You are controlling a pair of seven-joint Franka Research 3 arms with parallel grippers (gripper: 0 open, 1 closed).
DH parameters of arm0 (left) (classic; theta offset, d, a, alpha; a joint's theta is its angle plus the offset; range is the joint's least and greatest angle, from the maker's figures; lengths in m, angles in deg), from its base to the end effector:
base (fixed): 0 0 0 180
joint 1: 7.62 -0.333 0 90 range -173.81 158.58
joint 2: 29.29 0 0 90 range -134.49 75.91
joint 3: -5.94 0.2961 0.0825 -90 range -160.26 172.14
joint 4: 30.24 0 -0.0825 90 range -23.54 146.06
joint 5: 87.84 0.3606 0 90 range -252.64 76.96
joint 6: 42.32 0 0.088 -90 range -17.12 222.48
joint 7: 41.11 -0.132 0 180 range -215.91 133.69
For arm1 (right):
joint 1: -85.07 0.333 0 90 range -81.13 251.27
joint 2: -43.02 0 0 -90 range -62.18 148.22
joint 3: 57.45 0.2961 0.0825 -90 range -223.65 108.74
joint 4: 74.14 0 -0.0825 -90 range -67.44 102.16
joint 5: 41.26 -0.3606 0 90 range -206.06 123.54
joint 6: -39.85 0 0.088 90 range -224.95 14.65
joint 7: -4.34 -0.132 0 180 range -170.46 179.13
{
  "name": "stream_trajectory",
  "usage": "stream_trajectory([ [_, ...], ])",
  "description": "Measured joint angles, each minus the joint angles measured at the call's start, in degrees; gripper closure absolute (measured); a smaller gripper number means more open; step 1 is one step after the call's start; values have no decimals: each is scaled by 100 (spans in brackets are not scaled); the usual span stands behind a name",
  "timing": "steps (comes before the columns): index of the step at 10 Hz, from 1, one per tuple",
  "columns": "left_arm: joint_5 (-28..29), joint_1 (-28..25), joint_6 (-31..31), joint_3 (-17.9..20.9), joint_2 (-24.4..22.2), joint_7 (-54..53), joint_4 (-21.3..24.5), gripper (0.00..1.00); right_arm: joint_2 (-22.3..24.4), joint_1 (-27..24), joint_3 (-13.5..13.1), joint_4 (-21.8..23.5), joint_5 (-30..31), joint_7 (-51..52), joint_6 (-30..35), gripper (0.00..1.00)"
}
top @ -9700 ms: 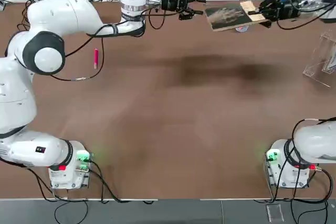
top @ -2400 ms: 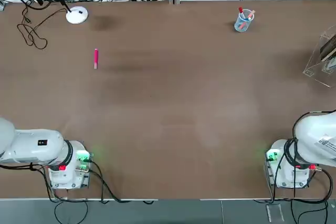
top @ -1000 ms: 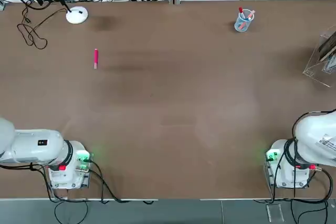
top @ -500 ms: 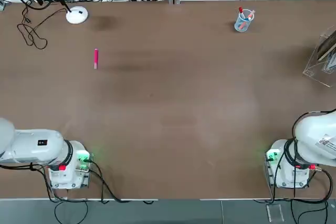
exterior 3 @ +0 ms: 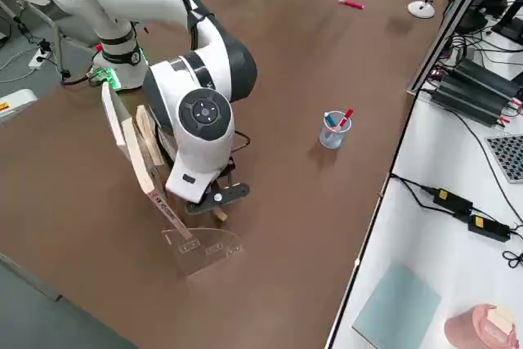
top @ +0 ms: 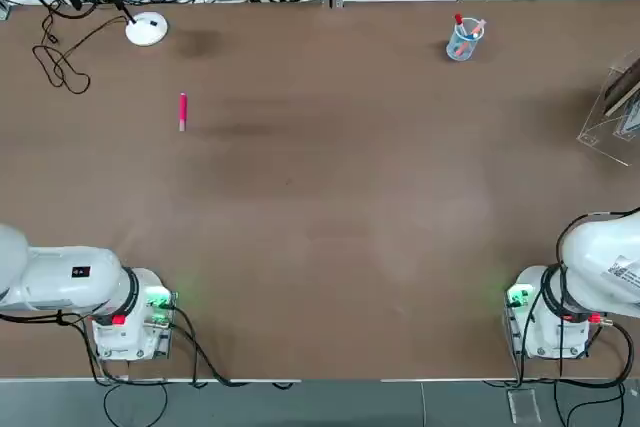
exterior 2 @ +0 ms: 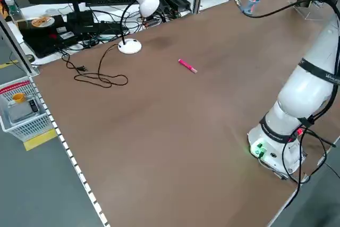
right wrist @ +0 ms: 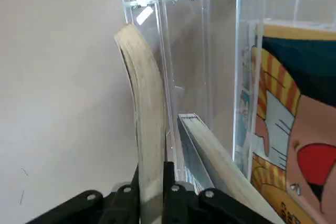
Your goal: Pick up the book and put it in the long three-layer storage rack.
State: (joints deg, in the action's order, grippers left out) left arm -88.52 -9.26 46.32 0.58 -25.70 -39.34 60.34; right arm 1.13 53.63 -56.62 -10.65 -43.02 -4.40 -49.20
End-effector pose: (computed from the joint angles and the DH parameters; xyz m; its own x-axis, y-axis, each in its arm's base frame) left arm 0.5402 -0.0354 0.5397 0.9947 -0.0344 -0.0966 -0.0331 -0.9993 0.0147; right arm 0.5827 -0.3428 0.3310 0.7373 -0.6130 -0.2838 -0.6384 -0.7697 0.0039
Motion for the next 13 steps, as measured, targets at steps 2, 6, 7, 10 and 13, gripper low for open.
stream_trajectory([
  [2, 0, 0, 0, 0, 0, 0, 0, 3, -3, 14, 7, -2, 0, -2, -7, 85],
  [6, 0, 0, -8, 0, 0, 0, 0, 3, -6, 33, 8, -2, 0, -3, -50, 85],
  [7, 0, 0, -9, 0, 0, 0, 0, 3, -6, 33, 8, -2, 0, -3, -51, 84],
  [10, 0, 0, -10, 1, 0, 0, 0, 3, -9, 32, 7, -3, 0, -2, -122, 66],
  [13, 0, 0, -11, 1, 0, 0, 0, 3, -16, 29, 1, -3, 2, 1, -144, 66],
])
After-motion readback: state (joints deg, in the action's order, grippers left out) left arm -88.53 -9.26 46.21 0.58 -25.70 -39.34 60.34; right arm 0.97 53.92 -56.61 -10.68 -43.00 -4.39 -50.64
